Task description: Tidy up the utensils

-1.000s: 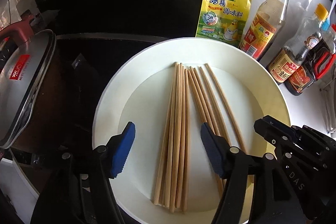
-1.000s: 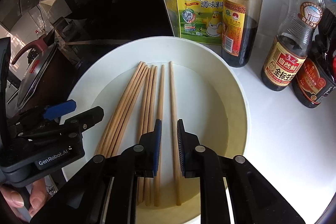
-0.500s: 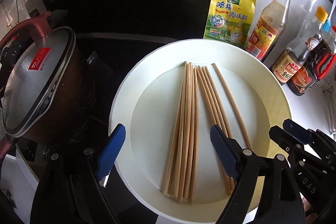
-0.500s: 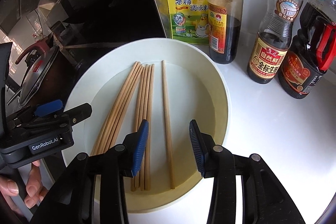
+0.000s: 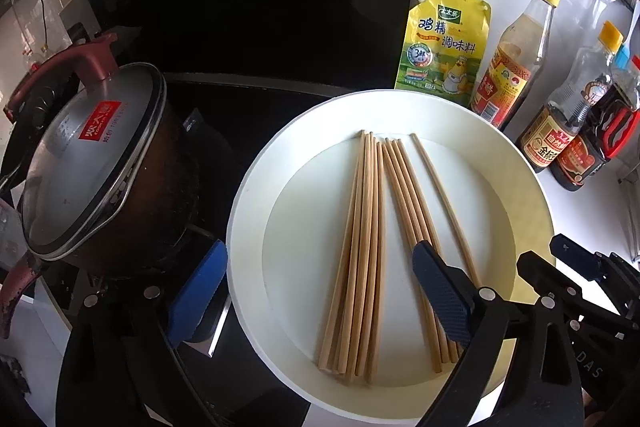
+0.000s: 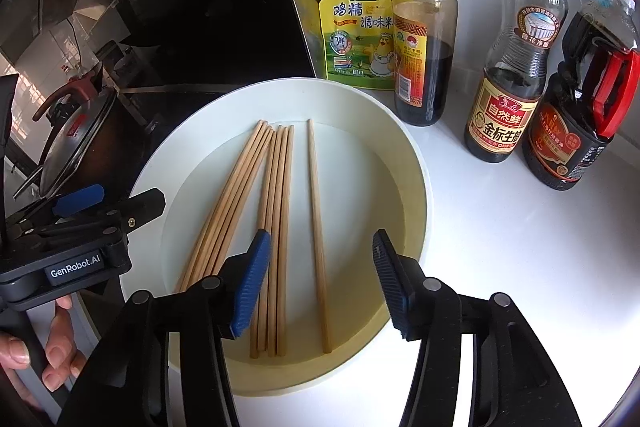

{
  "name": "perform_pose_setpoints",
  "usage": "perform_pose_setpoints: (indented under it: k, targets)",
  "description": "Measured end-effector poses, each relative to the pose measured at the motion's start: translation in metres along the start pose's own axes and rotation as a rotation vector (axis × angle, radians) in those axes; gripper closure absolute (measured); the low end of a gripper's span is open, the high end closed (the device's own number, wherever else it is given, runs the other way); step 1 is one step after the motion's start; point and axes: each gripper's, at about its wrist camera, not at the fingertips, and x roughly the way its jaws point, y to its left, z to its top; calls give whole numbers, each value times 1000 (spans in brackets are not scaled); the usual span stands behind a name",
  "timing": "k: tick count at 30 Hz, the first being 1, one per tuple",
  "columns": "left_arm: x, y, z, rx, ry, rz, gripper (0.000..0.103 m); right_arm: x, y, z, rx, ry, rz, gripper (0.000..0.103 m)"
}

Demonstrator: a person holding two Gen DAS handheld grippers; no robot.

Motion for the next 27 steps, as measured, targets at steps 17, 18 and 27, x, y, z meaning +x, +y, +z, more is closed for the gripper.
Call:
perform_pose_setpoints:
  k: [17, 18, 27]
  targets:
    - [1, 1, 1, 2, 1, -1, 10, -2, -1, 1, 6, -7, -11, 47]
    - [1, 1, 1, 3, 1, 0, 10, -2, -1, 0, 7, -6, -11, 47]
    - [2, 1, 1, 5, 6, 2, 10, -1, -2, 0, 11, -1, -6, 47]
